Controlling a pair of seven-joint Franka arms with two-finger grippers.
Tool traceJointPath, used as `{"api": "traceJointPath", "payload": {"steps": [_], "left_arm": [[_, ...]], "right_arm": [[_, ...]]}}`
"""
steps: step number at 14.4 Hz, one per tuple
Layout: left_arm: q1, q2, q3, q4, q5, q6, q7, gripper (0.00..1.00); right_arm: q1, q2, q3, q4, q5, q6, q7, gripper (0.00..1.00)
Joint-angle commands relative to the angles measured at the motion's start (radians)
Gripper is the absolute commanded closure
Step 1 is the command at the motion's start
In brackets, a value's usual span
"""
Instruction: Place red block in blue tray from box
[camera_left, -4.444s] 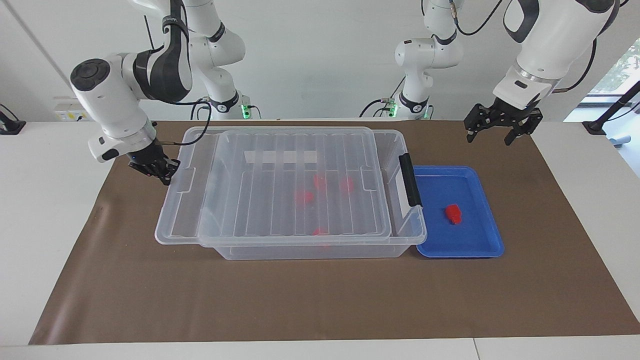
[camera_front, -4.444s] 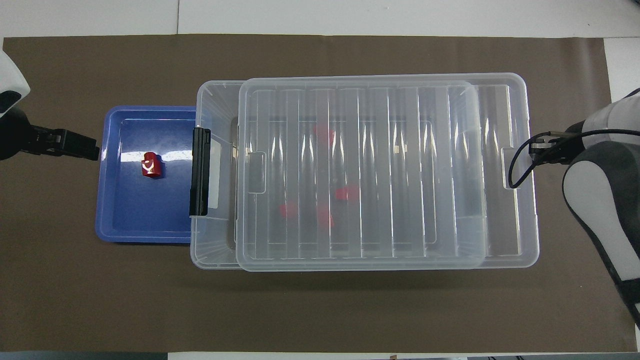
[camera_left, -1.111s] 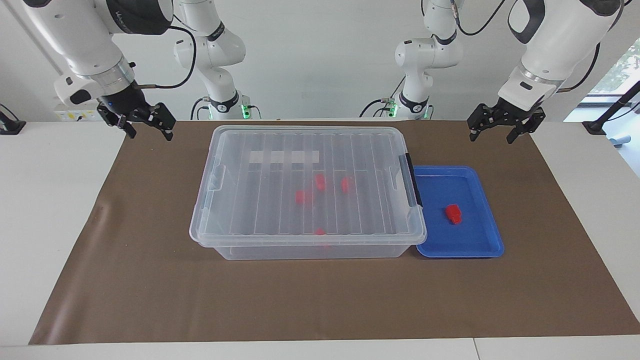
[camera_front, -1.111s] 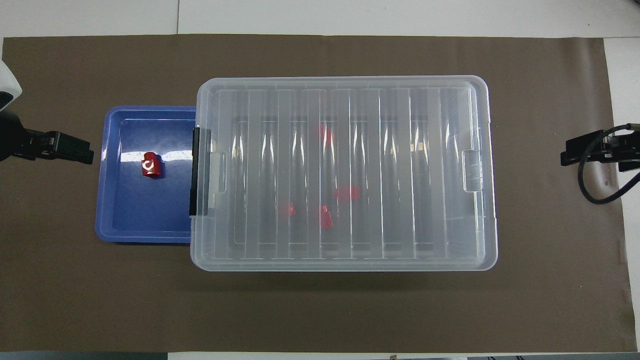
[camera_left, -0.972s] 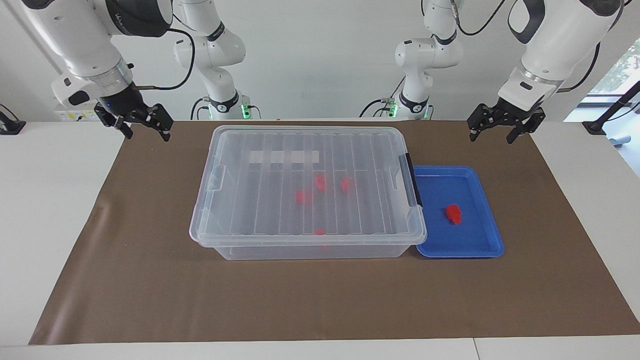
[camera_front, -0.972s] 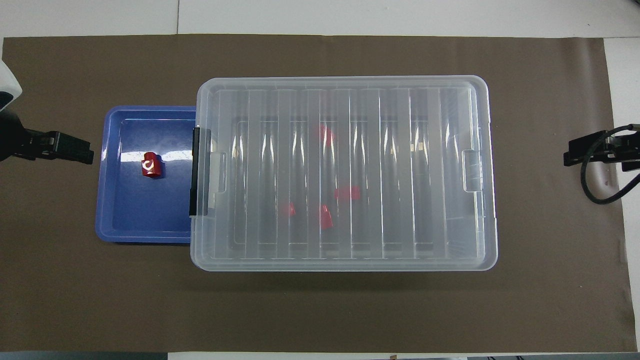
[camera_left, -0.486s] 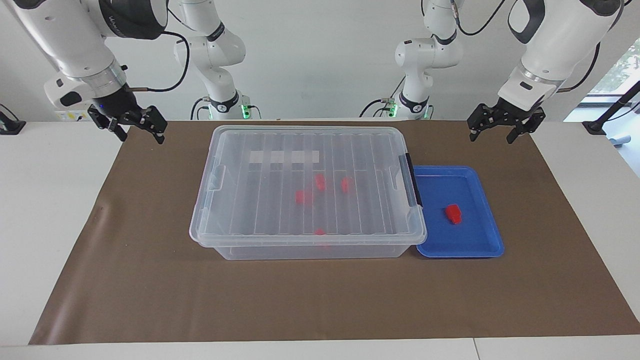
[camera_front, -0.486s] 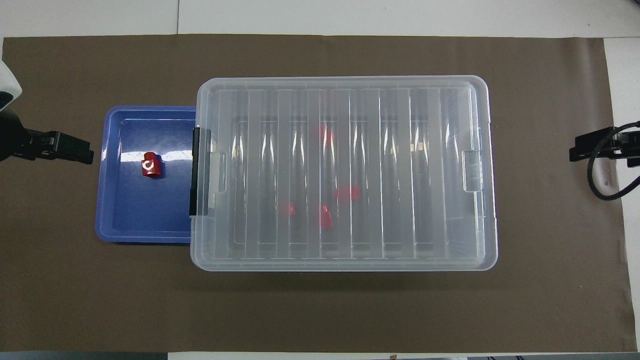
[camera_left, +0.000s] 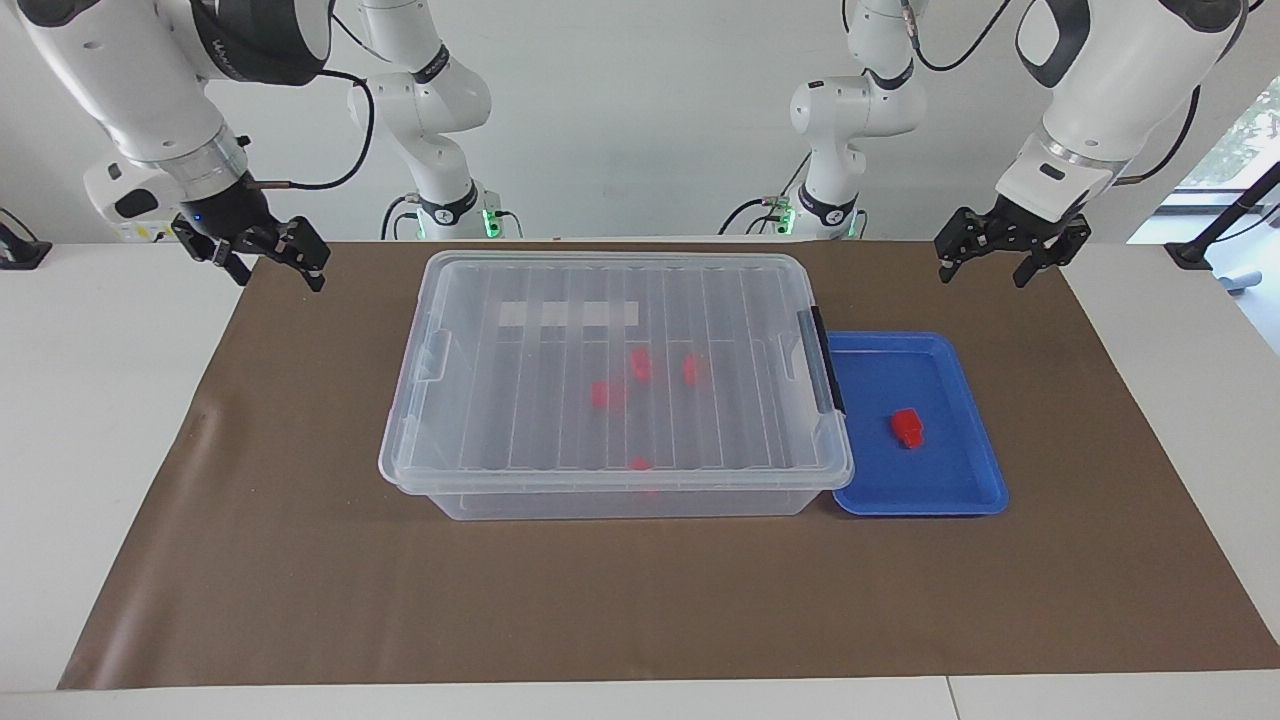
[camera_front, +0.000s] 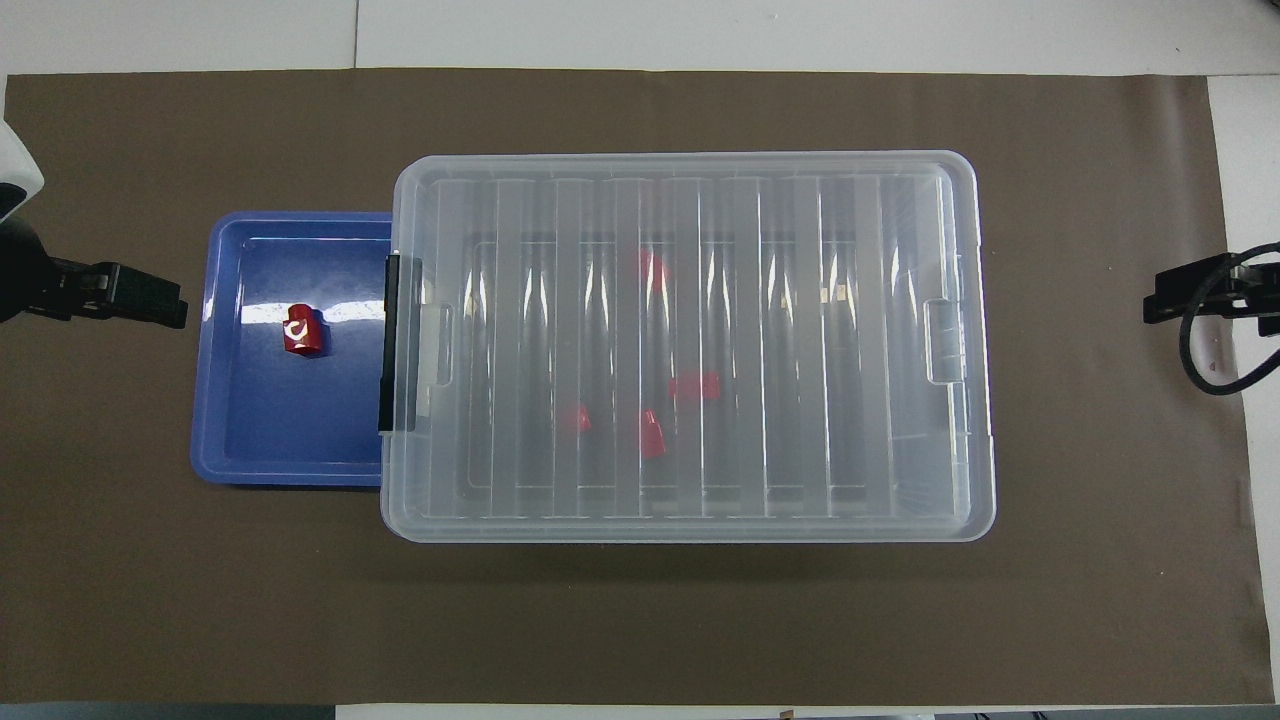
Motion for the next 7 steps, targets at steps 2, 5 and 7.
{"api": "traceJointPath", "payload": {"steps": [2, 5, 7], "left_arm": [[0.009, -0.008, -0.003, -0.007, -0.019, -0.011, -0.005, 0.00], [0.009, -0.008, -0.003, -0.007, -0.019, -0.012, -0.005, 0.00], [0.009, -0.008, -0.003, -0.006, -0.019, -0.011, -0.005, 0.00]], "right_arm": [[-0.016, -0.024, 0.009, -0.006, 0.012, -0.018, -0.045, 0.00], [-0.009, -0.024, 0.009, -0.005, 0.011, -0.016, -0.050, 0.00], [-0.009, -0.024, 0.009, -0.006, 0.011, -0.016, -0.050, 0.00]]}}
